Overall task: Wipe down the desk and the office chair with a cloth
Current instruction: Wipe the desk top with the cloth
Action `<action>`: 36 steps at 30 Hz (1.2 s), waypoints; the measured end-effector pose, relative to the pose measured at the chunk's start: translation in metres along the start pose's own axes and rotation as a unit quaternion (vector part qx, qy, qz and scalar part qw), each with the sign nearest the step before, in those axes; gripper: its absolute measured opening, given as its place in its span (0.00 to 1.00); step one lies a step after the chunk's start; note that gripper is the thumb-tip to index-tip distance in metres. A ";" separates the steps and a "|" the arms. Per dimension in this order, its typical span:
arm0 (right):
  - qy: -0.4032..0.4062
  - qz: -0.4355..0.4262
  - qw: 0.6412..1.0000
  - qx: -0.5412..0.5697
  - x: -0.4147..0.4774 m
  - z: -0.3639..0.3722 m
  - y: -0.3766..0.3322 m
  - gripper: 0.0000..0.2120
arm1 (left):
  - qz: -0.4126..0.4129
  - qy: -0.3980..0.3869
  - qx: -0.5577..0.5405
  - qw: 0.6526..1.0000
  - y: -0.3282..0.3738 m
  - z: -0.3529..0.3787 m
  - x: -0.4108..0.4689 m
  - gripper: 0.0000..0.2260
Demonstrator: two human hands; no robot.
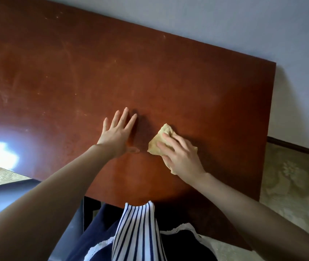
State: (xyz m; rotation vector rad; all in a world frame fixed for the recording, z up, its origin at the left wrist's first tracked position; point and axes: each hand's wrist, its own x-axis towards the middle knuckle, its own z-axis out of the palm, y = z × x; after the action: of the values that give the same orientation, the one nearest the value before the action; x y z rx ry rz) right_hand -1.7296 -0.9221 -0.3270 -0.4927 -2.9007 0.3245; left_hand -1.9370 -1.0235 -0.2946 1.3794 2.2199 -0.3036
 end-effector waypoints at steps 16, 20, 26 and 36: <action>0.031 0.185 0.982 -0.028 0.175 -0.021 0.189 0.17 | -0.034 -0.022 -0.034 0.999 0.001 -0.015 0.047 0.52; 0.088 0.332 0.939 -0.020 0.209 -0.007 0.187 0.17 | -0.050 -0.022 -0.043 0.998 0.005 -0.011 0.048 0.52; 0.102 0.230 0.967 0.026 0.209 0.016 0.136 0.15 | -0.063 -0.030 -0.021 0.997 0.003 -0.021 0.055 0.47; 0.036 -0.129 0.987 0.085 0.082 0.017 0.076 0.13 | -0.021 0.080 -0.030 0.996 -0.014 -0.048 0.063 0.33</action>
State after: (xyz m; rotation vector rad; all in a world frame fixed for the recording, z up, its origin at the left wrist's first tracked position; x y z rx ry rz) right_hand -1.7862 -0.8274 -0.3502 -0.0988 -2.7895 0.4968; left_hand -1.9861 -0.9602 -0.2886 1.3679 2.3712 -0.1428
